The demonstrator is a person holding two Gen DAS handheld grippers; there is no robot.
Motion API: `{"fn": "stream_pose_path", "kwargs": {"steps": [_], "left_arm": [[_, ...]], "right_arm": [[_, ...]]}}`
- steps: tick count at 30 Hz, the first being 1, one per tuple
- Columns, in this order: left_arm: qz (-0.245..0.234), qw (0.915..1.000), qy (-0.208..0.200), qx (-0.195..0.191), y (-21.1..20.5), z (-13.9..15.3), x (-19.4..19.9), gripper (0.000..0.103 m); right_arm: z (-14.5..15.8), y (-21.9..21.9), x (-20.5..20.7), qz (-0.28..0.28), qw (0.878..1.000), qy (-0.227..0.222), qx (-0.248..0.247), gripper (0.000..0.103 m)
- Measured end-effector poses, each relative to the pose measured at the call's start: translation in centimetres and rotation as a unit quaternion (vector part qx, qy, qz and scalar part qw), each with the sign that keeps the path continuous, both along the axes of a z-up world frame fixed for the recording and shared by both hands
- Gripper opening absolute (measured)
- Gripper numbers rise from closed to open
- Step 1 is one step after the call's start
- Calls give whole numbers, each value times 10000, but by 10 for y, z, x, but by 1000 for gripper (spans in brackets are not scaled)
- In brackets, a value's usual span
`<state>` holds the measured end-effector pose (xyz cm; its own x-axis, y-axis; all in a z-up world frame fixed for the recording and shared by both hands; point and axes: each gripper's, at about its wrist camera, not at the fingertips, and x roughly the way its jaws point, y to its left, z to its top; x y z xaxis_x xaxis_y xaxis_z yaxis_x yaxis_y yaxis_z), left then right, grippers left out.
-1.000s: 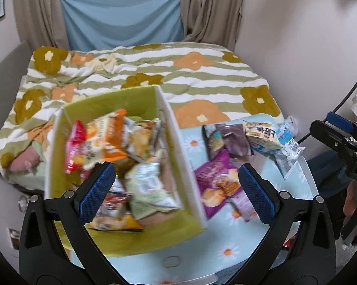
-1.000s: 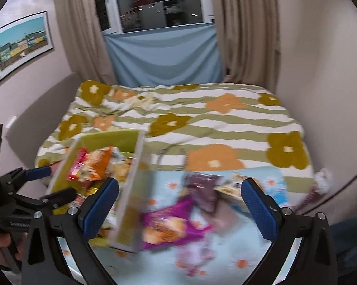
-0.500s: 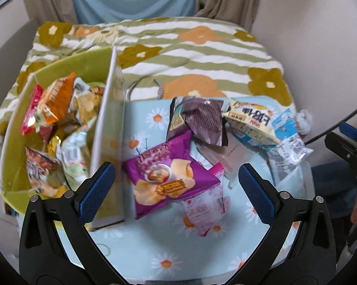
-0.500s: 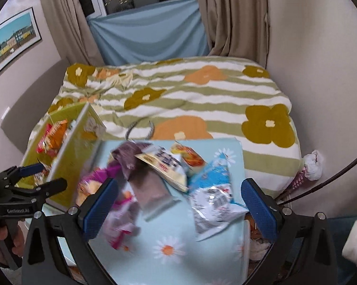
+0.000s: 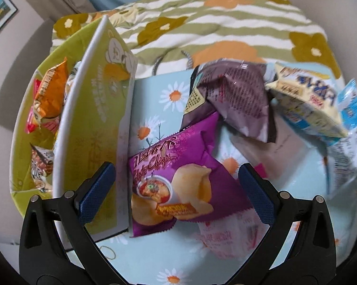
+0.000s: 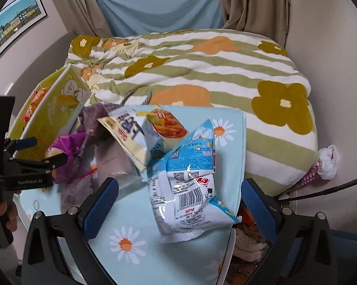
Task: Organize snacks
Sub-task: 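Grasp the purple chips bag with the left tool while the right tool grasps the blue-white MPM bag, then carry both bags over the yellow box and open both tools to release them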
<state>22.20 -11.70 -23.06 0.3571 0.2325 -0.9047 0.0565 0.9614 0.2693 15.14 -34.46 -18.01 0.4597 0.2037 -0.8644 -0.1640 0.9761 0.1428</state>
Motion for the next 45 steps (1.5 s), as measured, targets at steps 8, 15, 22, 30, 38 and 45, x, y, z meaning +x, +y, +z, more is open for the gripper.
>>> {"fn": "stream_pose_path", "kwargs": {"steps": [8,15,22,30,38,45], "left_arm": [[179,9988,434,165,3,-30,9,92],[296,9981,532,0,14,-33,4,78],[230,9988,433,-57,17,-25,-6,71],[246,9990,339,-157,22,-14,-18,66],[154,9993,220,-264,18,-5,-23,65],[113,9993,55,-363,16,10,-35,65]], "right_arm": [[-25,5,6,340,9993,-67,-147,103],[-37,7,7,463,9988,-13,-170,103],[-44,8,6,488,9986,46,-194,103],[-54,14,12,520,9982,61,-291,102],[-58,13,9,527,9981,182,-253,70],[-48,10,-7,414,9989,156,-177,59]]}}
